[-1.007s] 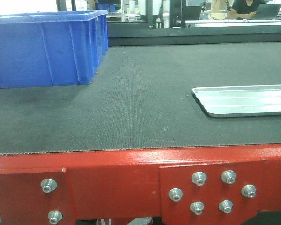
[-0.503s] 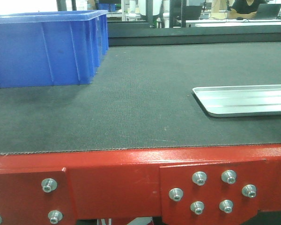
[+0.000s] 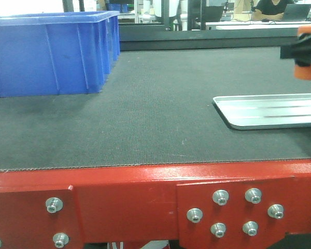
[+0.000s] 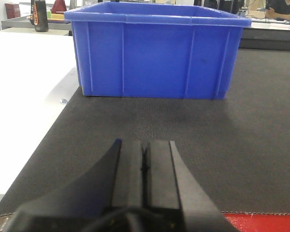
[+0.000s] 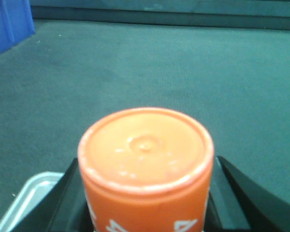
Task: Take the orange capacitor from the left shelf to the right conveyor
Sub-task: 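Lower the capacitor with the right gripper onto the silver tray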
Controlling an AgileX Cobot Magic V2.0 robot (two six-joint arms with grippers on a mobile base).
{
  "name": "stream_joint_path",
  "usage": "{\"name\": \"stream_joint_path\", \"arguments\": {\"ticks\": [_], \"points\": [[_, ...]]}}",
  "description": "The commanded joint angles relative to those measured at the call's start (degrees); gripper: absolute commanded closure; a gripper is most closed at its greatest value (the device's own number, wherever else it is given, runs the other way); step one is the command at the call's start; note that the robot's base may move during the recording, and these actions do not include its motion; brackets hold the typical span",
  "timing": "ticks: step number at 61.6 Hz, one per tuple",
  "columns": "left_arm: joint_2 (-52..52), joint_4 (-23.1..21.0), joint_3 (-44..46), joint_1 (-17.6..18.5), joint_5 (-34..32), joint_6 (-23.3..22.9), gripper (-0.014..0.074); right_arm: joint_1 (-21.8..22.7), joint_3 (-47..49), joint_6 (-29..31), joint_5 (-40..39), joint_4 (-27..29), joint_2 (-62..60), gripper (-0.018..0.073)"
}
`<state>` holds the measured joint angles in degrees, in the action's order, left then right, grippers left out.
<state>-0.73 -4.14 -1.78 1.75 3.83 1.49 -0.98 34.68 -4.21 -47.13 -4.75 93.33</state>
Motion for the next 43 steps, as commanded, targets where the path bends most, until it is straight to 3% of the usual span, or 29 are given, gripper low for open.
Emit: {"name": "stream_joint_path", "arguments": {"ticks": [1,14,31,38,43], "points": [[-0.6,-0.1,0.3,0.3,-5.2,-0.1,0.0723,0.3,1.5,0.3,-8.7,-0.7,1.1,0.0440],[-0.6,-0.1,0.3,0.3,-5.2,-0.1,0.0723,0.3,1.5,0.3,-15.4,-2.6,7.7,0.0440],[-0.6,-0.1,0.3,0.3,-5.2,-0.1,0.0723,0.3,1.5,0.3,-17.7,-2.6,11.2,0.0419],[-0.6,-0.1,0.3,0.3,-5.2,-0.1,0.0723,0.3,1.5,0.3,-17.7,-2.6,11.2,0.0283],[-0.6,-0.1,0.3,0.3,-5.2,-0.1,0.0723,0.3,1.5,0.3,-17.0,-2.6,11.2,0.0078]]}}
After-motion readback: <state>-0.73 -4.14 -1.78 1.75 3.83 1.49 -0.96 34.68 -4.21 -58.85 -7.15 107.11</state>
